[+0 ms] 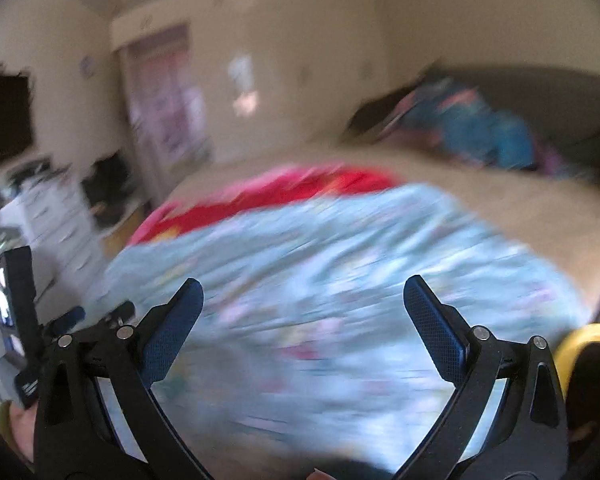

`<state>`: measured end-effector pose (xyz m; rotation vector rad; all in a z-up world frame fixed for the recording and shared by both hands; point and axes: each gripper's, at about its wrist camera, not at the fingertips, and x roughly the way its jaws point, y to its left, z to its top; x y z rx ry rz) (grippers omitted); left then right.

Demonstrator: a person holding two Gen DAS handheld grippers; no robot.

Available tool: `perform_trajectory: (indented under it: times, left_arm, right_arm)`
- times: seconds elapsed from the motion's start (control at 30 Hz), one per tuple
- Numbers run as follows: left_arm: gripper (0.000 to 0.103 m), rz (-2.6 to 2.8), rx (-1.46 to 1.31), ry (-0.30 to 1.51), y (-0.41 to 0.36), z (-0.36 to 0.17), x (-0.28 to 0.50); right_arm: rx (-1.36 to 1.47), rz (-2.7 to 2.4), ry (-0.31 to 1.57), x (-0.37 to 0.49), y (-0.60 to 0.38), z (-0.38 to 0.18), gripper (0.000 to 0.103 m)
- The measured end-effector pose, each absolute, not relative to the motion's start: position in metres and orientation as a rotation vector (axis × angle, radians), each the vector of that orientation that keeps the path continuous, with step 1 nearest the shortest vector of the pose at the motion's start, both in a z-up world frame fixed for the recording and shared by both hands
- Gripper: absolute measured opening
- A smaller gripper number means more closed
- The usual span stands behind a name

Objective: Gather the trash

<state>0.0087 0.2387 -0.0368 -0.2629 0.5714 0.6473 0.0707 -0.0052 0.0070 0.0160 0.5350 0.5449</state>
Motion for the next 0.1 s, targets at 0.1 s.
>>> perform_trajectory:
  times: [0.1]
  left_arm:
    - [0.097, 0.776, -0.297, 0.671, 0.317, -0.069, 0.004]
  right_arm:
    - [-0.100, 0.637, 0.716, 0.091, 0.101, -0.029, 0.093]
